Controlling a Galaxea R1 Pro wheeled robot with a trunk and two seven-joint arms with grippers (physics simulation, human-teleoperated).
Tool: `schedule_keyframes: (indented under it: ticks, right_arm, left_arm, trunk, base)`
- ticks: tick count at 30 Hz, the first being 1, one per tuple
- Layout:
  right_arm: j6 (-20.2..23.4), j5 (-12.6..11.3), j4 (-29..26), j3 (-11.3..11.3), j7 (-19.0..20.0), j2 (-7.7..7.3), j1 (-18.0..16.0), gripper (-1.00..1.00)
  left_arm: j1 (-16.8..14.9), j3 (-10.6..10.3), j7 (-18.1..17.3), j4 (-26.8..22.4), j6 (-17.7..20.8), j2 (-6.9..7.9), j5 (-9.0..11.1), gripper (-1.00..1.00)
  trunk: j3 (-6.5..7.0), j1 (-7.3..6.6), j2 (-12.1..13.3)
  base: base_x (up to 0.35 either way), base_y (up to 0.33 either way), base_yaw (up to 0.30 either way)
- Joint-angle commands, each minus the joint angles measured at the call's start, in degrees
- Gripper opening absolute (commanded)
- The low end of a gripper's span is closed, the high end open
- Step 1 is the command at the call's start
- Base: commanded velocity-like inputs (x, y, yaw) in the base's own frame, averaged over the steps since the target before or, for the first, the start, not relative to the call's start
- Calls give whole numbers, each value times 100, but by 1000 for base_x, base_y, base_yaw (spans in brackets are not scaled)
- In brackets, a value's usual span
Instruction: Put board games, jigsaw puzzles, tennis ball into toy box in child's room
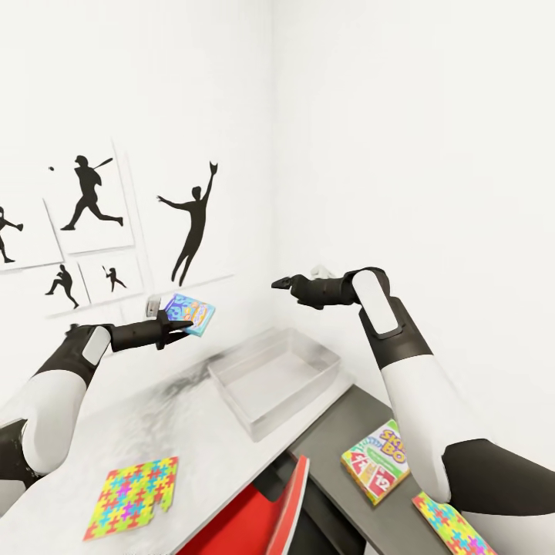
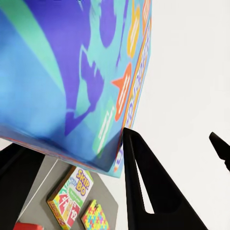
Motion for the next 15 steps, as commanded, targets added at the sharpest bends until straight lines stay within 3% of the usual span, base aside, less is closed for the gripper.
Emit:
schedule_keyframes:
  ticks: [1,15]
  right_arm:
    - [9,-60,-4,3,-60,-1,-1,100]
    - [9,-65,-12,3,-54,-2,-3,100]
  left_arm:
    - [-3,25,-23,3,14,-2,-33,-100]
    - [-6,25,-23,3,14,-2,-36,-100]
  trunk:
    - [-2,2,-5]
    - [0,2,-5]
  base:
    - [3,0,75]
    - [0,0,10]
